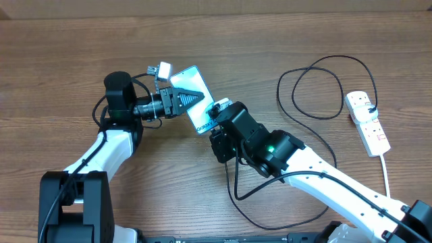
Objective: Plug charger to phone and switch on socket
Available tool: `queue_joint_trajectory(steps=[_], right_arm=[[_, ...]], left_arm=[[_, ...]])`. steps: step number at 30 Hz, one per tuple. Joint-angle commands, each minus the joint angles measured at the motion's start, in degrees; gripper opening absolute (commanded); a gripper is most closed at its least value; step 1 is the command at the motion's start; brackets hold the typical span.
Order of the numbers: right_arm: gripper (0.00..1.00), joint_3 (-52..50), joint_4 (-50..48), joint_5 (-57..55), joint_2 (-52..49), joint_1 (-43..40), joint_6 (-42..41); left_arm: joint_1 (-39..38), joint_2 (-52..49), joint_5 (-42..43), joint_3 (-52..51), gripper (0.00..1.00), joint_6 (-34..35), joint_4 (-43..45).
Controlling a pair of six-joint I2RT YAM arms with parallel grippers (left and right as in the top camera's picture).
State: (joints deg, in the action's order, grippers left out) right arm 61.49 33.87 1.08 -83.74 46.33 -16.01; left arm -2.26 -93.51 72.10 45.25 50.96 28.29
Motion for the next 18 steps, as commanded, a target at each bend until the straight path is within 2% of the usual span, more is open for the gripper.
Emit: queue_joint_trajectory(steps=[1,13,18], right_arm=[[0.04,0.44,-0.81,-4.02,-0.7,-0.63,-0.61],[0.04,3.15,-2.29,-6.03,-0.7,-0.7,1.7],[0.04,5.79,-2.1,-5.99,-0.7,-0.7,1.66]], left_arm=[[-0.42,0.15,6.38,0.55,0.04,-1.33,0.15],[-2.62,0.15,14.4,0.55,0.04,-6.03,0.22],[-3.69,0.15,14.95,0.37,0.04,-7.37,0.2]])
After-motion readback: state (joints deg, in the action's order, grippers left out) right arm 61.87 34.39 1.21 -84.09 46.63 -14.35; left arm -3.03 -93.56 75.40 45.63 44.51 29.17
